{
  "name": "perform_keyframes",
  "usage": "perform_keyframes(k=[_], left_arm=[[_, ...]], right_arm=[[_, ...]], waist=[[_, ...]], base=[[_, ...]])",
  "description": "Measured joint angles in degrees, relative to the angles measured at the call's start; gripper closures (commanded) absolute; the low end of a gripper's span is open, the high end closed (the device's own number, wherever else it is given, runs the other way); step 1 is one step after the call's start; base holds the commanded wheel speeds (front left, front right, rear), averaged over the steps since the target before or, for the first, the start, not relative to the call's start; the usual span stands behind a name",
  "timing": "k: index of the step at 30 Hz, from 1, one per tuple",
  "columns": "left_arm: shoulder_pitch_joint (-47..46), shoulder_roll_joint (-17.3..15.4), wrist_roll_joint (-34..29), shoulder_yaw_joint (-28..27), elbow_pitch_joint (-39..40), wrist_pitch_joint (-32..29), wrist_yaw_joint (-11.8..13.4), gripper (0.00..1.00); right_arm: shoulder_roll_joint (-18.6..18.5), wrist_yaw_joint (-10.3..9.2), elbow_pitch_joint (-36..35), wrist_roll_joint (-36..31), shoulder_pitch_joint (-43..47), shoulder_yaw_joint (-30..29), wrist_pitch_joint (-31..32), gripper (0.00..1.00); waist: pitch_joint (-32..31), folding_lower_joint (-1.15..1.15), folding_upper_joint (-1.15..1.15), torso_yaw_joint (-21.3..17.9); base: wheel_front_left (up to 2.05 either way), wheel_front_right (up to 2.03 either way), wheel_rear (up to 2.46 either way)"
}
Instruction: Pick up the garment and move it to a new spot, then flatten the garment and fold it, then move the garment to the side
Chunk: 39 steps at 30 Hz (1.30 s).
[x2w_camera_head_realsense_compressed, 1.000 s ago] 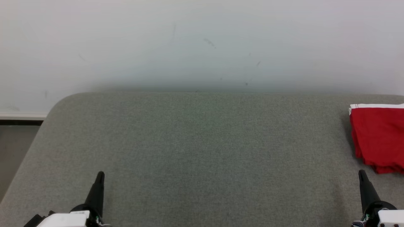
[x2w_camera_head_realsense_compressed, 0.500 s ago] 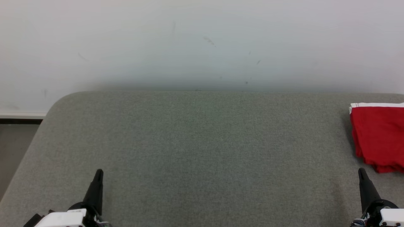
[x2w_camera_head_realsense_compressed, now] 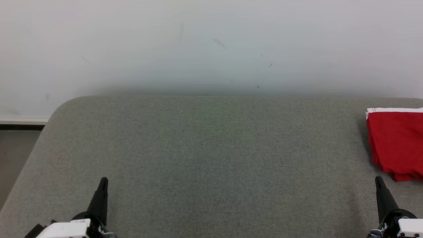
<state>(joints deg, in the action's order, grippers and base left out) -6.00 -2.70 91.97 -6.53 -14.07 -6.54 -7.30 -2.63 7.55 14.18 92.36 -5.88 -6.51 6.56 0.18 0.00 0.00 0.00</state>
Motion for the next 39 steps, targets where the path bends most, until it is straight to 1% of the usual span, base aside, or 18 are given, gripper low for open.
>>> perform_keyframes(k=[39], left_arm=[[0.0,0.0,0.0,0.0,0.0,0.0,0.0,1.0]], right_arm=[[0.0,0.0,0.0,0.0,0.0,0.0,0.0,1.0]], waist=[[0.0,0.0,0.0,0.0]], base=[[0.0,0.0,0.0]])
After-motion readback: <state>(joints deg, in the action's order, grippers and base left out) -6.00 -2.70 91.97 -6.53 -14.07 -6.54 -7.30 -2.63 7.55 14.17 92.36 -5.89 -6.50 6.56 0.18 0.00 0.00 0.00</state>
